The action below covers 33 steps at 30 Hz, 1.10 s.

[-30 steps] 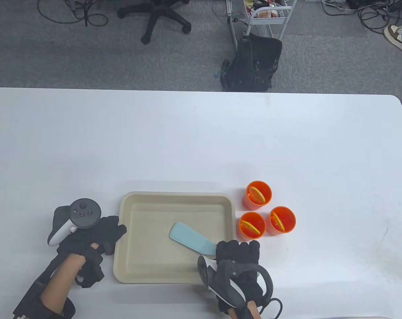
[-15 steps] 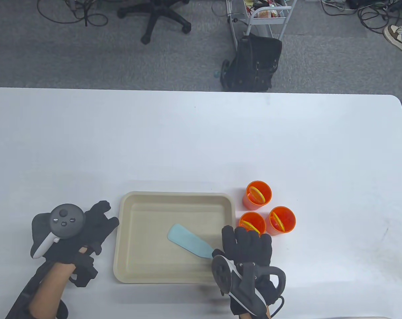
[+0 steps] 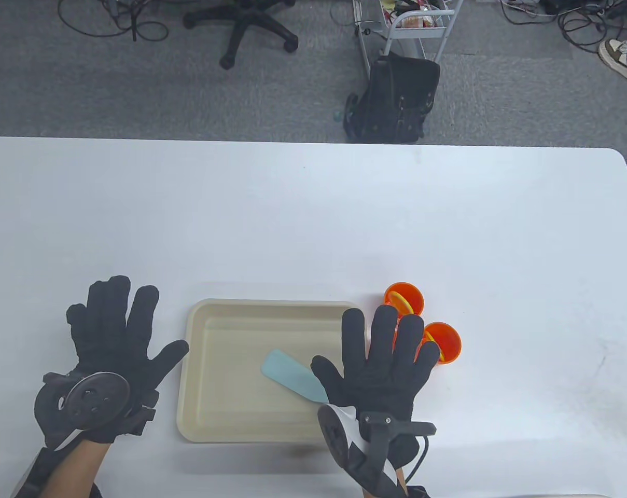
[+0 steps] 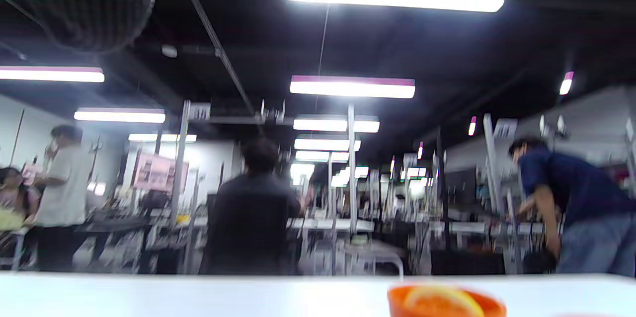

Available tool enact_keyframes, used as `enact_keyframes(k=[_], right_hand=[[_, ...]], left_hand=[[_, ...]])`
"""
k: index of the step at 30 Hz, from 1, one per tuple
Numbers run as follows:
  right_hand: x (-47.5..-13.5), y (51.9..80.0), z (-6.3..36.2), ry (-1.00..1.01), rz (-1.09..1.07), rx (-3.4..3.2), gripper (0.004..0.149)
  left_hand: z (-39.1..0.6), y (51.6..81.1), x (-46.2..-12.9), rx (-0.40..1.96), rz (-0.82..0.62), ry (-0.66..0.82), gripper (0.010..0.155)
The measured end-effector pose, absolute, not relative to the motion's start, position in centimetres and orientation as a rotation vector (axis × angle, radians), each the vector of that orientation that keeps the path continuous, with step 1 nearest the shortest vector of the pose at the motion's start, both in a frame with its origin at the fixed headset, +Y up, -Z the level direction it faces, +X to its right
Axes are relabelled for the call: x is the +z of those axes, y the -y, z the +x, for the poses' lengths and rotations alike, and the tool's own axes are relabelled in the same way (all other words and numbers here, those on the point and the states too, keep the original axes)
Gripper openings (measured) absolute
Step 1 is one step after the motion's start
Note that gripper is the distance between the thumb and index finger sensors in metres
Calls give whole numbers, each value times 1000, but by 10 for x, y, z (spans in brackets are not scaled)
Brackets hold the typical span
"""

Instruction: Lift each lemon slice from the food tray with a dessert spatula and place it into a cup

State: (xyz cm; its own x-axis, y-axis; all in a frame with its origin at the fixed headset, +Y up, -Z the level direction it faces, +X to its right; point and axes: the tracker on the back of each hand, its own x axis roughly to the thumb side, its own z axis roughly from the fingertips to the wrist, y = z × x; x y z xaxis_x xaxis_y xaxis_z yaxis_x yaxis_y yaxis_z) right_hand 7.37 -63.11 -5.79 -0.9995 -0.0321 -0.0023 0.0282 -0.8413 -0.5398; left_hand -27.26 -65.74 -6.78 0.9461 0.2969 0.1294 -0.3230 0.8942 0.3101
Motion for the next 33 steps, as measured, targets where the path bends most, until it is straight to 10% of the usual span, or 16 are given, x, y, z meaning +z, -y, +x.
enact_keyframes(k=[33], right_hand=[[-55, 642, 74, -719, -100, -3086, 88]], left_hand=[[-263, 662, -67, 151, 385, 111, 96]])
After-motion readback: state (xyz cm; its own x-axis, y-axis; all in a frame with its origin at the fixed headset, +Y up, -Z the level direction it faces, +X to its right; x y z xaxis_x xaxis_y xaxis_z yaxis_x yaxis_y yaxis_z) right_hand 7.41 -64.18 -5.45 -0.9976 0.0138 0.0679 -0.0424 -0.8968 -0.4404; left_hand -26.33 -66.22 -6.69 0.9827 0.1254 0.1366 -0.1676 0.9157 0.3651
